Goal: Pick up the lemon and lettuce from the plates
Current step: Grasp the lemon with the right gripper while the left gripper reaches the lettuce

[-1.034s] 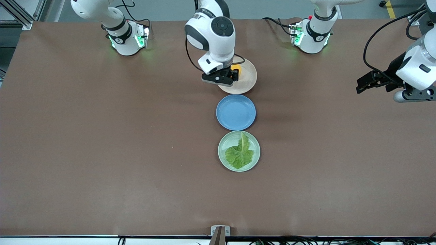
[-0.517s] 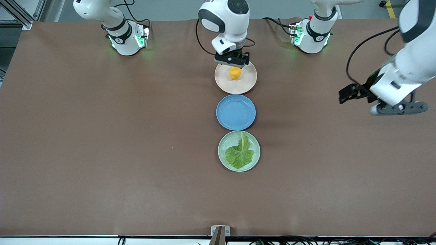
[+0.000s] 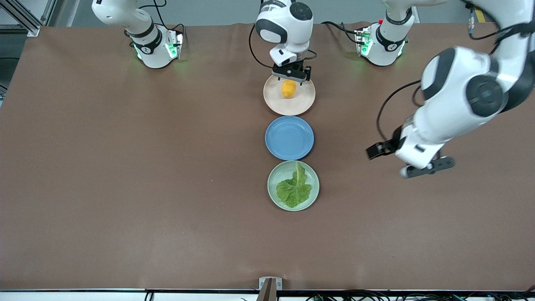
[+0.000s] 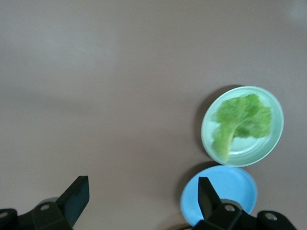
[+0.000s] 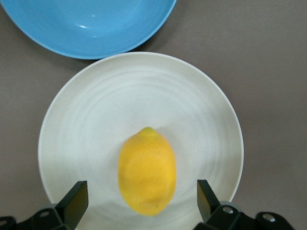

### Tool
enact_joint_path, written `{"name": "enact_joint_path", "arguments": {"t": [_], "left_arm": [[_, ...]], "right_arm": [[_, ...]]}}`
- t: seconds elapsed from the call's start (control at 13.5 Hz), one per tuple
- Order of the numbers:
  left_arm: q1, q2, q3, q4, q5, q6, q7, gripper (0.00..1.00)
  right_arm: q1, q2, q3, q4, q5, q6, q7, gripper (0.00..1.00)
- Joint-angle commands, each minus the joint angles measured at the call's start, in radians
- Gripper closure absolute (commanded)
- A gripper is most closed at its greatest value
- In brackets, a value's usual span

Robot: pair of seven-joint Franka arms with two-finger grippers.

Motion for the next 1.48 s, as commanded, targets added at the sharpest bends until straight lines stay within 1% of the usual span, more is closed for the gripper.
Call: {"name": "enact_joint_path", "arguments": {"t": [0.0, 0.15, 0.3, 0.37, 0.52, 0.59, 0.66, 0.81, 0.89, 0.96, 1.03, 1.11, 1.18, 1.26, 1.33, 1.4], "left_arm": [[-0.058, 0.092, -0.002, 0.022, -0.014, 0.098, -0.132, 0.0], [-0.104, 0.153, -0.002, 0.024, -0.01, 0.15, -0.204, 0.0], [-0.157, 0.213, 0.002, 0.038, 0.003, 0.189, -0.214, 0.0], [-0.196, 0.241, 0.004, 0.054, 0.025, 0.221, -0.217, 0.0], [-0.23, 0.299, 0.004, 0.076, 0.091, 0.258, -0.234, 0.01], [-0.24, 0.328, 0.004, 0.09, 0.113, 0.279, -0.241, 0.03], [-0.26, 0.353, 0.005, 0.099, 0.128, 0.293, -0.241, 0.08], [-0.289, 0.408, 0.007, 0.119, 0.162, 0.339, -0.252, 0.11], [-0.294, 0.423, 0.008, 0.119, 0.177, 0.365, -0.254, 0.14], [-0.296, 0.431, 0.007, 0.117, 0.203, 0.374, -0.257, 0.17], [-0.299, 0.436, 0.007, 0.113, 0.225, 0.375, -0.258, 0.2], [-0.299, 0.442, 0.008, 0.11, 0.228, 0.375, -0.26, 0.21], [-0.302, 0.452, 0.008, 0.108, 0.228, 0.375, -0.26, 0.25], [-0.311, 0.463, 0.008, 0.108, 0.228, 0.375, -0.26, 0.27], [-0.326, 0.472, 0.01, 0.11, 0.227, 0.376, -0.264, 0.28], [-0.332, 0.476, 0.011, 0.108, 0.228, 0.375, -0.275, 0.28]], "right_arm": [[0.005, 0.023, -0.011, 0.01, -0.035, 0.016, 0.024, 0.0], [0.005, 0.04, -0.012, 0.01, -0.04, 0.023, 0.024, 0.0], [0.005, 0.052, -0.012, 0.01, -0.041, 0.045, 0.025, 0.0], [0.008, 0.055, -0.012, 0.008, -0.041, 0.056, 0.025, 0.0], [0.008, 0.066, -0.012, 0.01, -0.041, 0.063, 0.047, 0.0], [0.008, 0.069, -0.012, 0.01, -0.041, 0.071, 0.05, 0.0], [0.008, 0.07, -0.012, 0.008, -0.041, 0.074, 0.05, 0.0], [0.008, 0.075, -0.012, 0.008, -0.041, 0.077, 0.05, 0.01], [0.008, 0.075, -0.012, 0.008, -0.041, 0.076, 0.05, 0.03], [0.008, 0.075, -0.012, 0.007, -0.041, 0.076, 0.05, 0.08], [0.008, 0.075, -0.012, 0.007, -0.041, 0.076, 0.05, 0.14], [0.008, 0.075, -0.012, 0.007, -0.04, 0.076, 0.05, 0.23], [0.008, 0.075, -0.012, 0.005, -0.04, 0.076, 0.05, 0.29], [0.01, 0.075, -0.011, 0.005, -0.04, 0.076, 0.051, 0.3], [0.008, 0.075, -0.011, 0.004, -0.038, 0.076, 0.053, 0.33], [0.008, 0.075, -0.011, 0.004, -0.038, 0.073, 0.056, 0.44]]}}
